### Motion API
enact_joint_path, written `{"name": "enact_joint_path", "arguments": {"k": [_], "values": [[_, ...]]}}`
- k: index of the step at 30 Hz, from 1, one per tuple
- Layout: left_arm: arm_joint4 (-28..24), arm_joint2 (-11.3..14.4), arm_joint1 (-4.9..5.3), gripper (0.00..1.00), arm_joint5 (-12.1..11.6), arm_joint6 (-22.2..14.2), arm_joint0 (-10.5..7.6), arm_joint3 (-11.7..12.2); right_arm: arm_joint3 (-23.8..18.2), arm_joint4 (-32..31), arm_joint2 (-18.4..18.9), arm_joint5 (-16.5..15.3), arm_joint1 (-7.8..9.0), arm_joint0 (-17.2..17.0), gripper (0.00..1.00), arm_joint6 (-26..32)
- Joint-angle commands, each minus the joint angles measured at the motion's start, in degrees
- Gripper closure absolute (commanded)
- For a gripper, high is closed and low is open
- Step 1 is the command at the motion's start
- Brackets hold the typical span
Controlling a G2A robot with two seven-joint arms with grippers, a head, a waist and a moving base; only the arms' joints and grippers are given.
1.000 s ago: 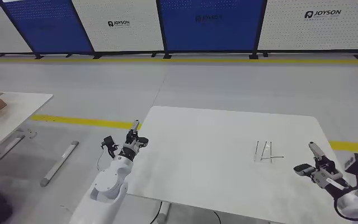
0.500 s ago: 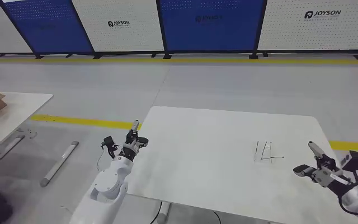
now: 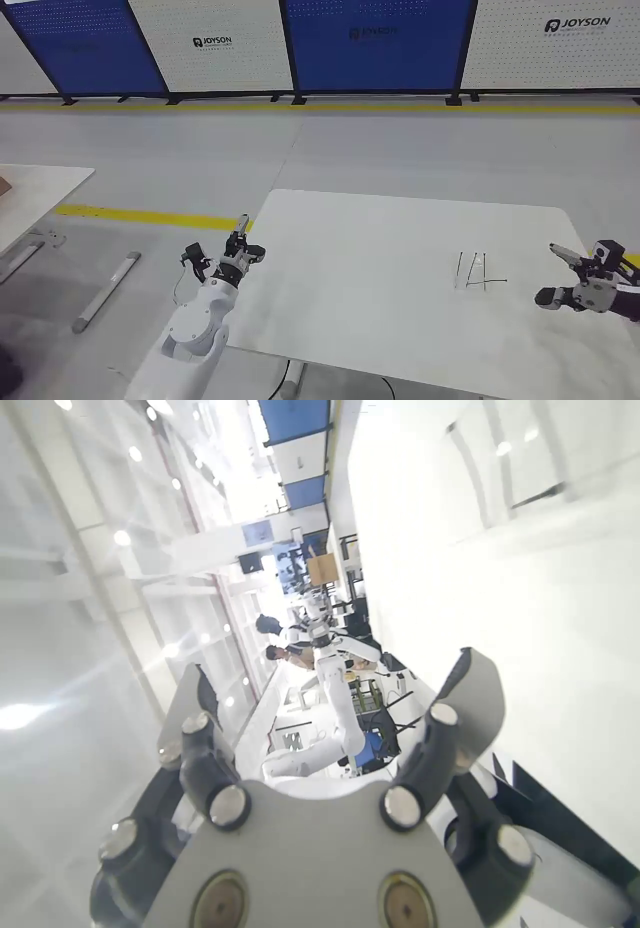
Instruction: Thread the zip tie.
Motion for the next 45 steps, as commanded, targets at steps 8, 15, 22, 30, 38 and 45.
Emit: {"name": "enact_joint_path", "arguments": {"k": [8, 15, 22, 30, 38, 45], "values": [[0.0, 0.0, 0.00, 0.00, 0.0, 0.0, 0.00, 0.0, -0.8, 0.6, 0.1, 0.0, -0.05, -0.2, 0.00, 0.0], [0.0, 0.0, 0.00, 0.00, 0.0, 0.0, 0.00, 0.0, -1.7, -10.2, -3.3, -12.9, 0.67, 0.8, 0.00, 0.0], [0.0, 0.0, 0.00, 0.00, 0.0, 0.0, 0.00, 0.0, 8.6, -15.2, -9.5, -24.3, -0.05, 8.8, 0.00, -0.5], [0.0, 0.0, 0.00, 0.00, 0.0, 0.0, 0.00, 0.0, 9.2, -15.2, -9.8, -24.5, -0.13, 9.1, 0.00, -0.6], [0.0, 0.0, 0.00, 0.00, 0.0, 0.0, 0.00, 0.0, 10.7, -6.0, -17.0, -32.0, 0.02, 10.0, 0.00, 0.0], [0.0, 0.0, 0.00, 0.00, 0.0, 0.0, 0.00, 0.0, 20.8, 1.3, -28.8, -37.9, 1.44, 18.1, 0.00, 0.0]]}}
